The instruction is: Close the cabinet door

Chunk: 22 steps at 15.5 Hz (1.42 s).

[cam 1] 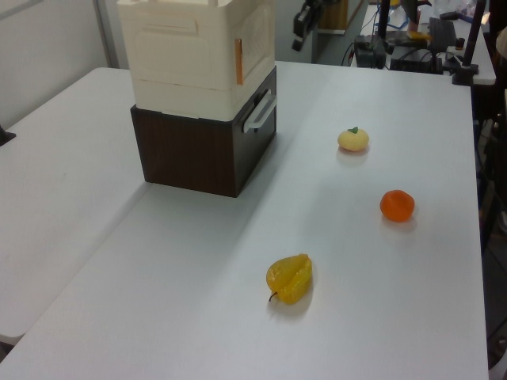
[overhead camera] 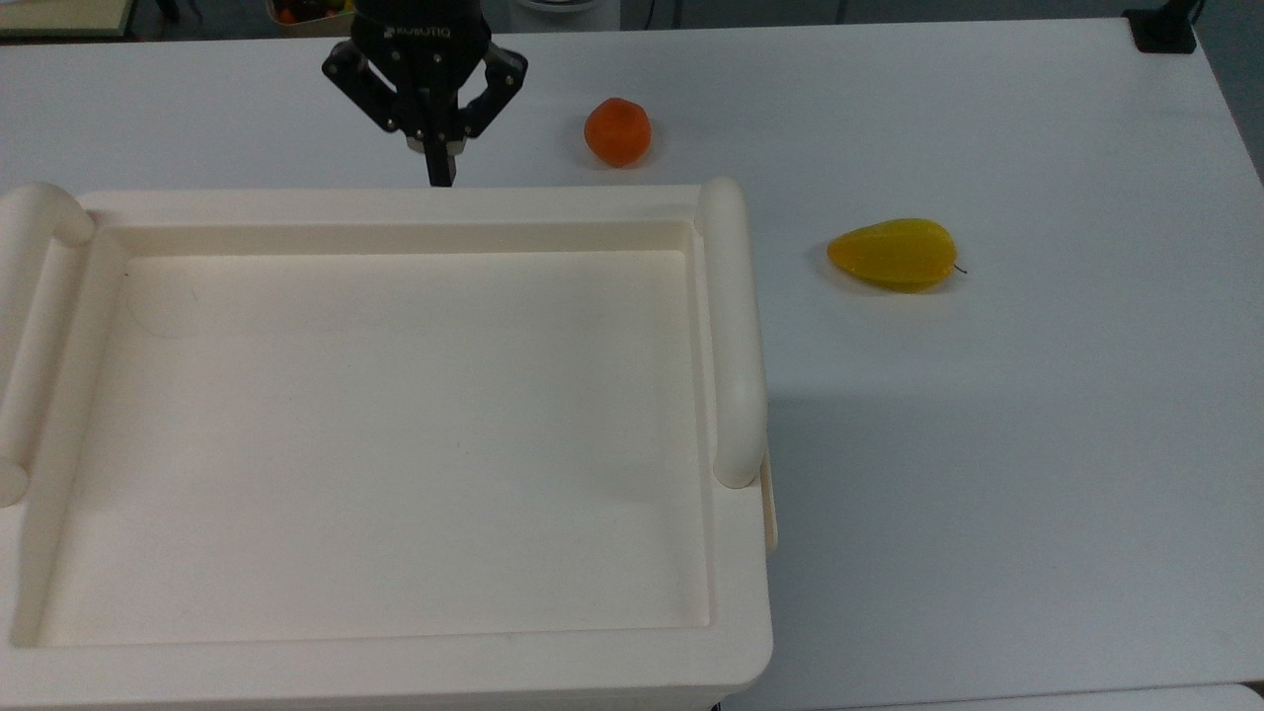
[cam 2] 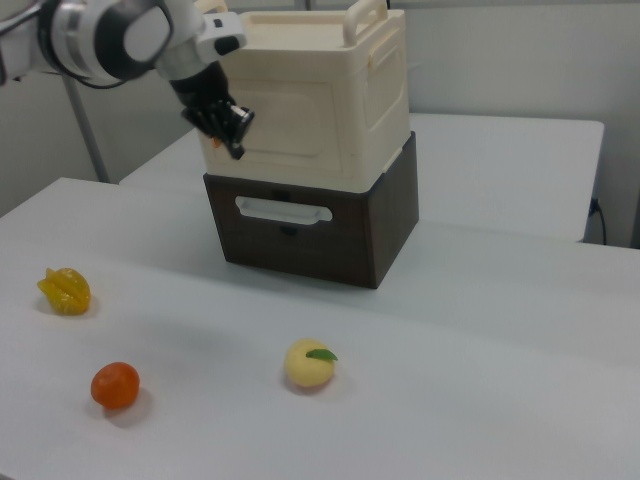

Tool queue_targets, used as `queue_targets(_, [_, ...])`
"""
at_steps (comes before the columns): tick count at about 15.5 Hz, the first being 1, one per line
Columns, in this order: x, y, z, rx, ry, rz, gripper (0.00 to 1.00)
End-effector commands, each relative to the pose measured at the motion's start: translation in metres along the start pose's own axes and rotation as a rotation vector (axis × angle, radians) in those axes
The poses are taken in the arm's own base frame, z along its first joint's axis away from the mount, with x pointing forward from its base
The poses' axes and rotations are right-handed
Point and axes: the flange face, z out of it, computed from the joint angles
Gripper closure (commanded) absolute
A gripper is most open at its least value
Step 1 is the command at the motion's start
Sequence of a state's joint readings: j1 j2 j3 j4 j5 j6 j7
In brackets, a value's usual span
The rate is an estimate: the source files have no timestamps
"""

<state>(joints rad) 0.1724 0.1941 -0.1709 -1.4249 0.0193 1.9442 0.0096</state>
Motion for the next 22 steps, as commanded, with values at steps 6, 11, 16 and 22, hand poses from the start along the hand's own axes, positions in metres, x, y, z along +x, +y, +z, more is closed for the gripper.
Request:
queue_targets(6, [-0.066,-0.001,-0.035,-0.01,-0.246,-0.145,1.0])
queue_targets(11, [-0.09,-0.001,-0.031,0.001,-0.322,-0.15,0.93])
queue_targets(16, [-0.086,0.016,-0.027,-0.005,-0.318,-0.118,0.32])
queue_targets(22, [-0.088,0.021,-0.028,-0.011,-0.325,-0.108,0.0])
